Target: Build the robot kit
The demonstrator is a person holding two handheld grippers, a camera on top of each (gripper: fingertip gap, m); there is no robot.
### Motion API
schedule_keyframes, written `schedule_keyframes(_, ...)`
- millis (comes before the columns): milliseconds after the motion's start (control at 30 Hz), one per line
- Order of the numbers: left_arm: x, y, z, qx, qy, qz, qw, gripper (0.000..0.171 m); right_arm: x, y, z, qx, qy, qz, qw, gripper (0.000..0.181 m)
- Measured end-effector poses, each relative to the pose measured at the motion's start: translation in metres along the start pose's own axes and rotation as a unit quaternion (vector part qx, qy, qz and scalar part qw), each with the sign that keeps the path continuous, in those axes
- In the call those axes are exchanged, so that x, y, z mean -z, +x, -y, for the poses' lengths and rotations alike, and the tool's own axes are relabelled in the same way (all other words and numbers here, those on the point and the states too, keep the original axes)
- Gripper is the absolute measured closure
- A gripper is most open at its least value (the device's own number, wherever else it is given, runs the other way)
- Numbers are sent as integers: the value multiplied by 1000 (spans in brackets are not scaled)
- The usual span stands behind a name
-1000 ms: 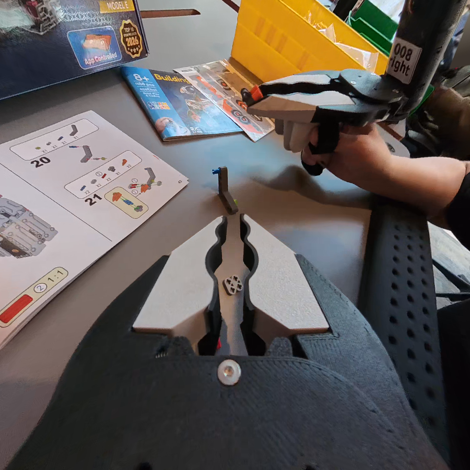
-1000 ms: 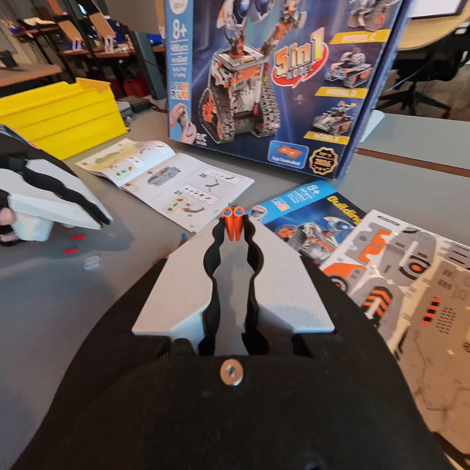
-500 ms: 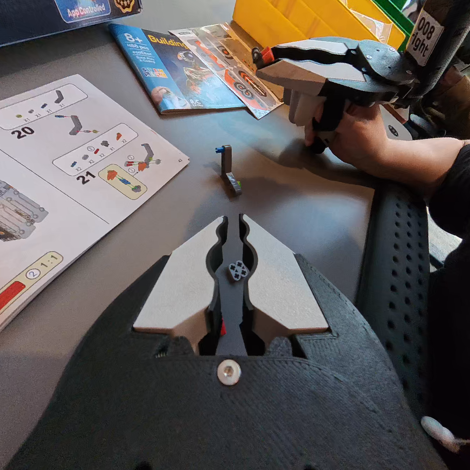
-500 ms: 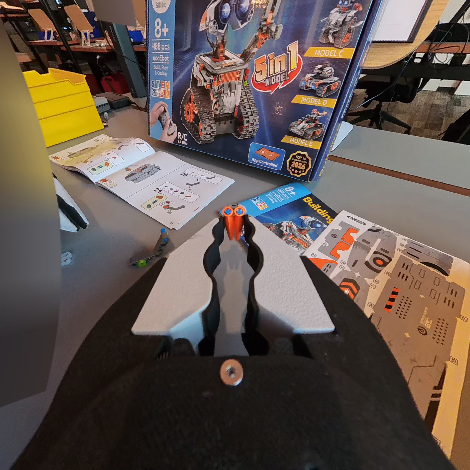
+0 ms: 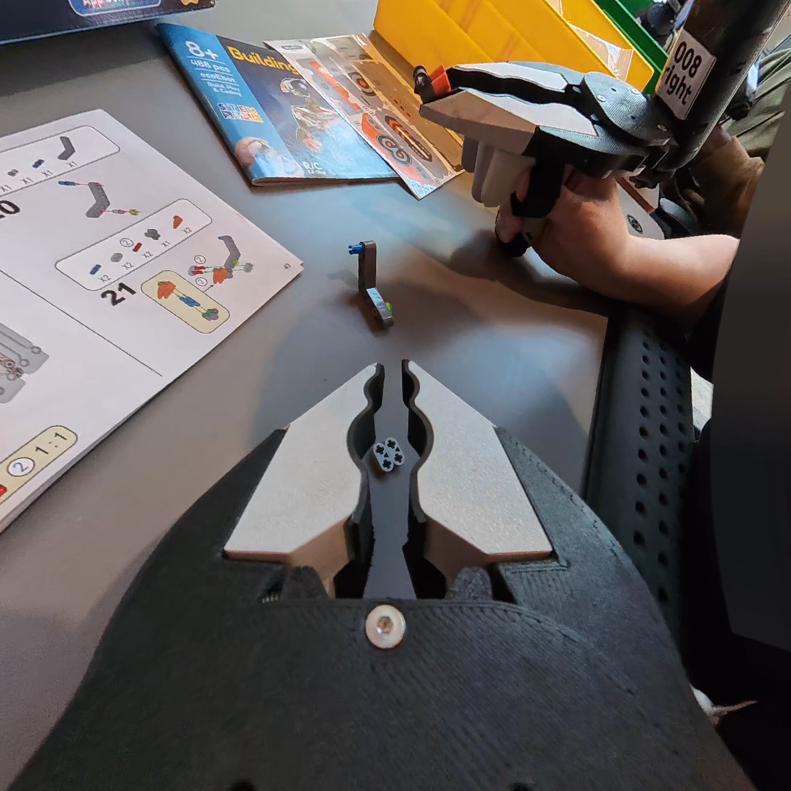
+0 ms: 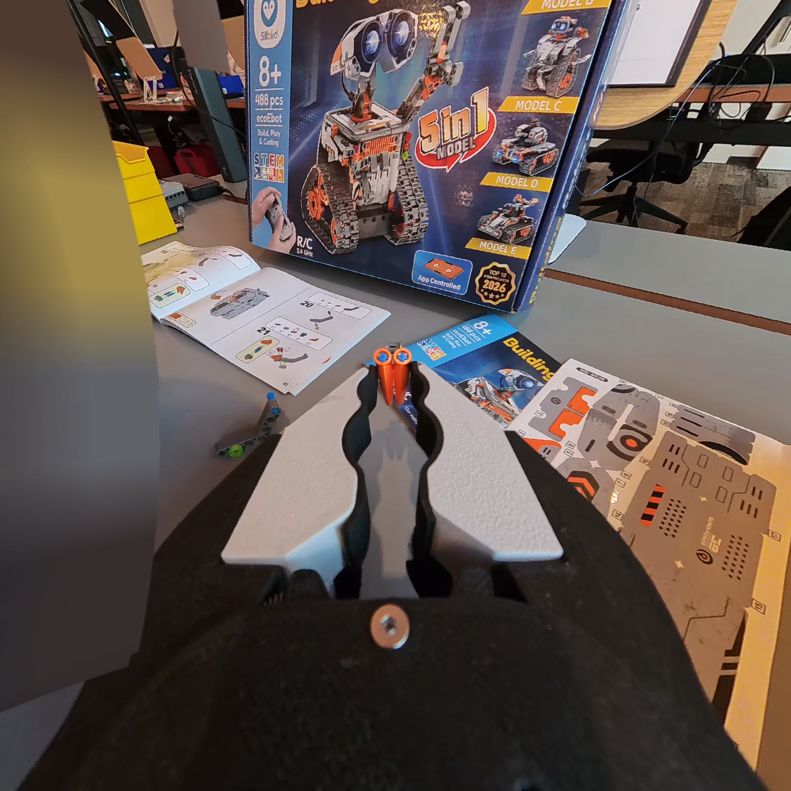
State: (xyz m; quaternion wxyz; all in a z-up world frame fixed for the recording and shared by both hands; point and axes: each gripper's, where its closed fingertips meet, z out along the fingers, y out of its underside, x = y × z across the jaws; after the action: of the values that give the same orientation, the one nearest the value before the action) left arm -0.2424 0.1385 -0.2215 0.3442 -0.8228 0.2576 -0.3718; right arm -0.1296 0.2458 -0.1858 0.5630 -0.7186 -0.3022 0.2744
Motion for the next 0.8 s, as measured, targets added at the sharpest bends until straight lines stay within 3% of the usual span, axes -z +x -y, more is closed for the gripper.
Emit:
schedule_keyframes(500, 1, 0, 3, -37, 3, 19, 999, 165, -2, -11, 0, 5, -1, 20, 1000, 167)
schedule_keyframes(667, -3, 14, 4, -45, 5, -3, 999, 163, -4, -55, -18, 25, -74, 88, 993, 166)
schedule_keyframes(800, -8, 31, 8, -22, 22, -41, 999, 160, 3, -87, -16, 144, -71, 97, 982, 167)
